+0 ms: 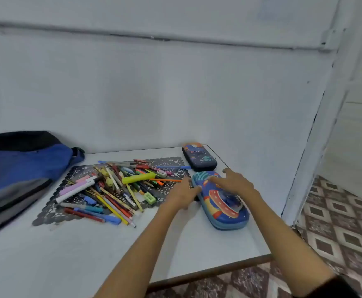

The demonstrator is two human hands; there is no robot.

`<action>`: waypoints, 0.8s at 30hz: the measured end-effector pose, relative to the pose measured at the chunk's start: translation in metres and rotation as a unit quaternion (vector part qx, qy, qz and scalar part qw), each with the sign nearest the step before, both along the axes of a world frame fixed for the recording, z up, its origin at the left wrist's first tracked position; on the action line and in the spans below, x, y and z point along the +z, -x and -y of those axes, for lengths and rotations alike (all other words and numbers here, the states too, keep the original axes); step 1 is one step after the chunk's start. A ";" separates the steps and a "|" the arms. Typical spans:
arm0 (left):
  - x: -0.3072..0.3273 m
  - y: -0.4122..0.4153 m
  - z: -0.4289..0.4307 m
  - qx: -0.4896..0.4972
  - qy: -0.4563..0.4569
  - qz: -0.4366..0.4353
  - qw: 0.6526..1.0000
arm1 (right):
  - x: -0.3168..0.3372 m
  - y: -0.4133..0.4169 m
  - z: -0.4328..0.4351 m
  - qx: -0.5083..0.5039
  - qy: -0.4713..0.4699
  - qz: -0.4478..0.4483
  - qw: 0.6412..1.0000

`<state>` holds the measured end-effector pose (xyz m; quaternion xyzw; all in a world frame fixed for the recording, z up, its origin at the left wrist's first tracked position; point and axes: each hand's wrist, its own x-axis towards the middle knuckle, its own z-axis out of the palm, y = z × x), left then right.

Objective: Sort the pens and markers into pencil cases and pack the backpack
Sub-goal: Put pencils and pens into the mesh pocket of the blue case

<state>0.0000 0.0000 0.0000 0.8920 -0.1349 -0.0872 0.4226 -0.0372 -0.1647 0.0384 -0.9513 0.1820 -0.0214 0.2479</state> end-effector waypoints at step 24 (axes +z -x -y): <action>0.032 0.021 -0.165 0.195 0.277 0.129 0.932 | 0.039 0.037 -0.108 0.358 -0.095 -0.076 0.926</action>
